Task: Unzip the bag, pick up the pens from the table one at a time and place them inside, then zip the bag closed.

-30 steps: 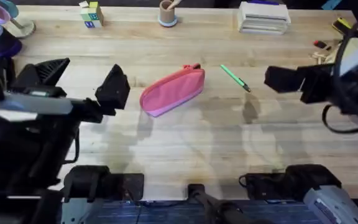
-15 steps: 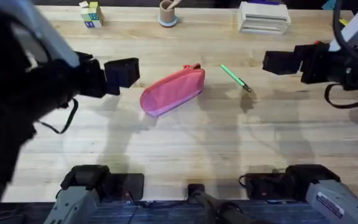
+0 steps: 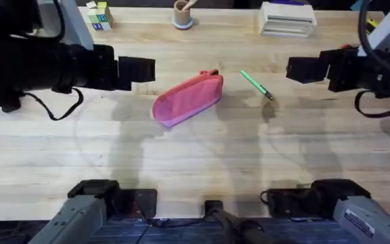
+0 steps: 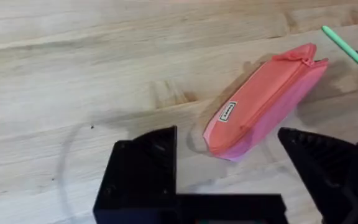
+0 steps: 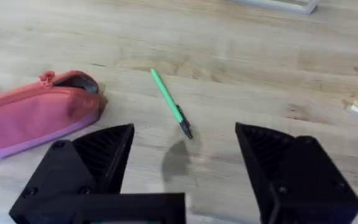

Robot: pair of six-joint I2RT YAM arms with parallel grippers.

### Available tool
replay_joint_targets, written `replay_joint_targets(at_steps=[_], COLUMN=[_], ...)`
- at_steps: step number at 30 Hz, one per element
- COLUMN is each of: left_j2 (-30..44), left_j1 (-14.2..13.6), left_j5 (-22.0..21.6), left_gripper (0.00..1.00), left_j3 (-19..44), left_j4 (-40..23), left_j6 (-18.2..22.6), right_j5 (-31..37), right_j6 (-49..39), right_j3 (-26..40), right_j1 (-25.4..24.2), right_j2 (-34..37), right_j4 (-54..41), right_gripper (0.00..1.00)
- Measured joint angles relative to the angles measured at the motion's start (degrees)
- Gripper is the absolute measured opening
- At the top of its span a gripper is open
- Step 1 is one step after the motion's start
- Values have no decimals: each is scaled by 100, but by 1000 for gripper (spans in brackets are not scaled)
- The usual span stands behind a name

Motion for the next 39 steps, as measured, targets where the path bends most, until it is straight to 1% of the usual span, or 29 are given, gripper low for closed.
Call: replay_joint_targets(at_steps=[7,10,13,17,19,22,24,26,31,39], left_j2=[0,0,0,0,0,0,0,0,0,0], left_j1=[0,0,0,0,0,0,0,0,0,0], left_j5=[144,268,581,1158,1364,1522,1524,1442,1248,1201], left_gripper=[993,993,993,993,993,993,993,993,993,993], left_j3=[20,20,20,20,20,20,20,20,20,20], left_j4=[-85,-272,-526,-931,-1125,-1390,-1530,-1591,-1606,-1609], left_j6=[155,427,982,2024,2551,3289,3663,3923,4230,4359], right_j5=[0,0,0,0,0,0,0,0,0,0], right_j6=[-33,-50,-52,-69,-69,-71,-71,-71,-71,-91], right_j3=[2,2,2,2,2,2,2,2,2,2], right_j1=[0,0,0,0,0,0,0,0,0,0], right_j2=[0,0,0,0,0,0,0,0,0,0], right_j4=[2,2,2,2,2,2,2,2,2,2], right_gripper=[997,997,997,997,997,997,997,997,997,997])
